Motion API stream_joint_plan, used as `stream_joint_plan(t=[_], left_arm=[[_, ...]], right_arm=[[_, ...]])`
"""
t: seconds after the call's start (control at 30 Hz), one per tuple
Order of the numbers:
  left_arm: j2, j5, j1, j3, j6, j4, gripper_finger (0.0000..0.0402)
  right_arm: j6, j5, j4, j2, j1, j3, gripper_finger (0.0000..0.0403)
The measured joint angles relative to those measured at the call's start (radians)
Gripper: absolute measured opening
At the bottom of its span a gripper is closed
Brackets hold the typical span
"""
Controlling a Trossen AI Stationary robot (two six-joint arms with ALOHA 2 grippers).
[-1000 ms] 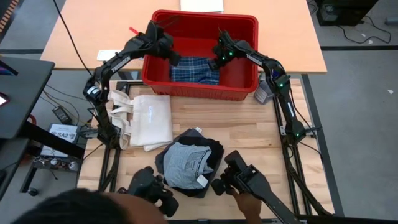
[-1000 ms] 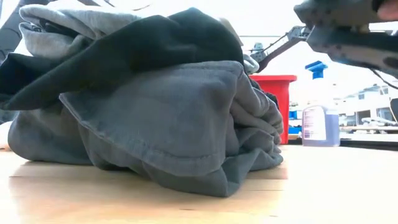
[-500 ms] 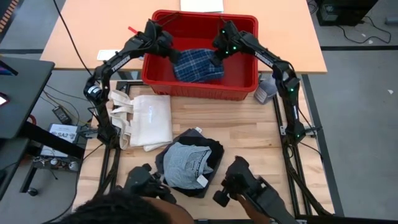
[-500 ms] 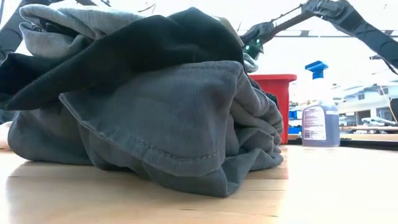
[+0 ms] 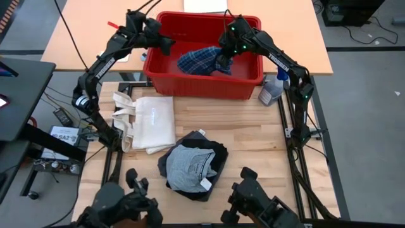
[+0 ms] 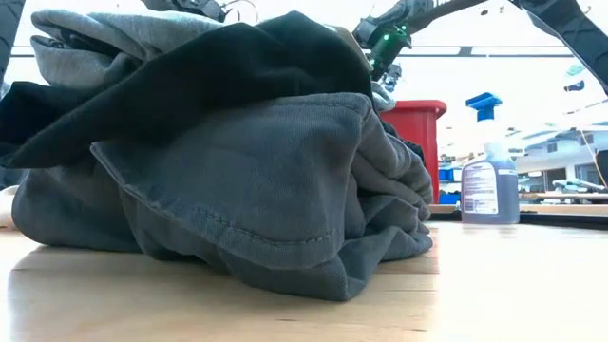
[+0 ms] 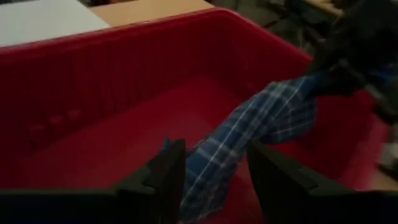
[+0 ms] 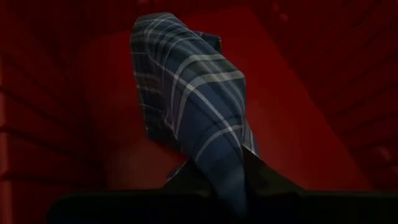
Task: Sort clothes
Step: Remove the blue pants from the red bin
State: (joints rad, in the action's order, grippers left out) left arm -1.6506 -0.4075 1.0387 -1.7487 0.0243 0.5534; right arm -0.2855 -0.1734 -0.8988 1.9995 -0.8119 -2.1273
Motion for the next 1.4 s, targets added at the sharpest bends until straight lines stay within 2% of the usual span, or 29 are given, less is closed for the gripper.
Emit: stream_joint_plan(t=[0.1,0.27,0.53,0.63,0.73,0.9,0.97,1.07,1.17,1.27,1.4], left_arm=[[-0.002,-0.086,-0.016,-0.001,0.022,0.044,0.0176],[-0.057,-0.043,-0.081,-0.001,-0.023,0.059,0.0187],[-0.187,-0.011,-0.153,0.0,-0.166,0.033,0.0281],[-0.215,-0.026,-0.164,0.0,-0.245,0.015,0.0304],[-0.254,-0.015,-0.174,0.0,-0.29,-0.006,0.0308],[-0.329,-0.024,-0.172,-0.003,-0.26,-0.055,0.0308],[-0.357,0.006,-0.173,0.0,-0.24,-0.084,0.0304],[-0.373,0.041,-0.173,0.001,-0.206,-0.129,0.0284],[-0.378,0.043,-0.176,-0.002,-0.208,-0.146,0.0241],[-0.389,0.043,-0.178,0.0,-0.244,-0.142,0.0168],[-0.377,0.043,-0.174,0.0,-0.246,-0.137,0.0038]], right_arm=[[-0.031,0.023,-0.019,-0.011,0.018,0.0,0.0027],[-0.058,0.03,-0.021,-0.015,0.031,0.0,0.0027],[-0.05,0.024,-0.016,-0.015,0.032,0.0,0.0027],[-0.05,0.023,-0.016,-0.015,0.032,0.0,0.0027],[-0.048,0.01,-0.016,-0.014,0.033,0.0,0.0027],[-0.049,-0.011,-0.013,-0.014,0.04,0.0,0.0028],[-0.054,-0.021,-0.008,-0.014,0.046,0.0,0.0028],[-0.056,-0.034,-0.004,-0.014,0.054,0.0,0.0028],[-0.056,-0.037,0.018,-0.013,0.061,0.0,0.0028],[-0.058,-0.037,0.034,-0.013,0.066,0.0,0.0028],[-0.058,-0.04,0.035,-0.014,0.067,0.0,0.0028]])
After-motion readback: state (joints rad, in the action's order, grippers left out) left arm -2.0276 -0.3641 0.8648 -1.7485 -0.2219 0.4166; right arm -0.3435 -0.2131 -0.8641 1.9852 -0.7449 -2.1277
